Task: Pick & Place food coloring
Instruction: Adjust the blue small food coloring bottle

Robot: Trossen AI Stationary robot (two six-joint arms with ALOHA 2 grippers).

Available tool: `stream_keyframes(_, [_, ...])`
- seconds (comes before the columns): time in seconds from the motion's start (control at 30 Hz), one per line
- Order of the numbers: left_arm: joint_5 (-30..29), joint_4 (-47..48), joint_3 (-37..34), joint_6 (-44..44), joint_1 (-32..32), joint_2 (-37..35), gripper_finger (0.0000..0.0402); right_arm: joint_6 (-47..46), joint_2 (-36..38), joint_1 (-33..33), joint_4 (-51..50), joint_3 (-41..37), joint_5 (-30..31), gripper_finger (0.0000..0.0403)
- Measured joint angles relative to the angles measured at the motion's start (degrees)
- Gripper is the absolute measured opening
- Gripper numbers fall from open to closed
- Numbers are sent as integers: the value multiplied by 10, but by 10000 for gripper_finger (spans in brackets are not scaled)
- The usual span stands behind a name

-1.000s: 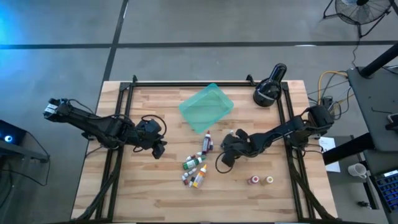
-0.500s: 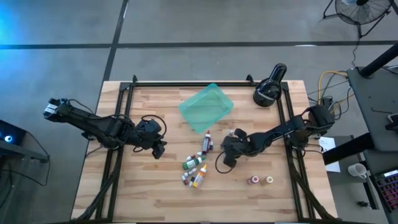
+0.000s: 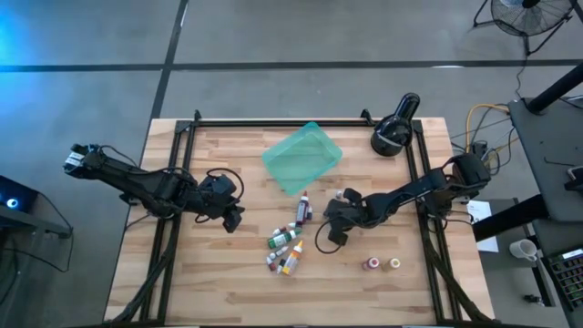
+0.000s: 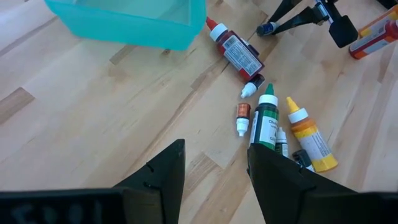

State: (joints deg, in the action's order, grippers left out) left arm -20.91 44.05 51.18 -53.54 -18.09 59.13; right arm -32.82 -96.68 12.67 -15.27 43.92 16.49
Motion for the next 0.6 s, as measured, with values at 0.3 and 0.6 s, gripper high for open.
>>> stream_keyframes(0.3, [0, -3, 0, 0, 0, 0, 147, -32, 9, -12, -95, 36, -47, 56])
stream_keyframes(0.6, [-11, -8, 0, 0, 0, 0, 147, -108, 9, -91, -347, 117, -291, 55])
